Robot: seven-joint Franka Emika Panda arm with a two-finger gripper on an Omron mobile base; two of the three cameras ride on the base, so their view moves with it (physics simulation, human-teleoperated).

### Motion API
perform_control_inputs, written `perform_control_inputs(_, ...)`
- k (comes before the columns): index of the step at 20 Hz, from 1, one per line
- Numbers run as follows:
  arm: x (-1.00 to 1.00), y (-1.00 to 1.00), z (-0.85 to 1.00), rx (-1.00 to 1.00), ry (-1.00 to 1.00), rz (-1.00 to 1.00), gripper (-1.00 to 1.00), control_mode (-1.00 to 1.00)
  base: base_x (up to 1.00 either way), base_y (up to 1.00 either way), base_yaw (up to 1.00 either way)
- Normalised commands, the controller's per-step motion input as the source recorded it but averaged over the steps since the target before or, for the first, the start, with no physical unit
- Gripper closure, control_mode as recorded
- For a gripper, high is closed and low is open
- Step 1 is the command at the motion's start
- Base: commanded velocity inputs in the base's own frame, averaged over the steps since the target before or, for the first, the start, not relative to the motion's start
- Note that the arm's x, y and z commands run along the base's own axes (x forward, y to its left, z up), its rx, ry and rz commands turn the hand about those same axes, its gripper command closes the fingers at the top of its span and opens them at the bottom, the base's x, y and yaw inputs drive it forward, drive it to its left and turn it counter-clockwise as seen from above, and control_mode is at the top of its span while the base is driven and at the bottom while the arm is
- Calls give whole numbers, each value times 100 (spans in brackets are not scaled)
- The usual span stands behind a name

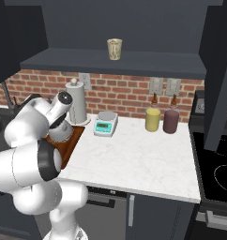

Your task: Pick the kettle from the counter and place it on the tray. Then pick the mug from the cabinet and place it on the tray. Then close the cabinet doors.

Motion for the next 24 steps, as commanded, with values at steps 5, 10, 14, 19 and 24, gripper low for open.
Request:
perform_control_inputs(5, 23, 0, -20, 1, 0, 0, 100, -100, 0, 0, 0)
perform_control_inputs(10, 18, 0, -19, 0, 0, 0, 100, -100, 0, 0, 0)
perform_control_inputs(14, 17, 13, -7, 0, 0, 0, 100, -100, 0, 0, 0)
perform_control_inputs(19, 16, 24, 0, 1, -1, 0, 100, -100, 0, 0, 0)
perform_control_inputs(24, 19, 13, -1, 1, 0, 0, 100, -100, 0, 0, 0)
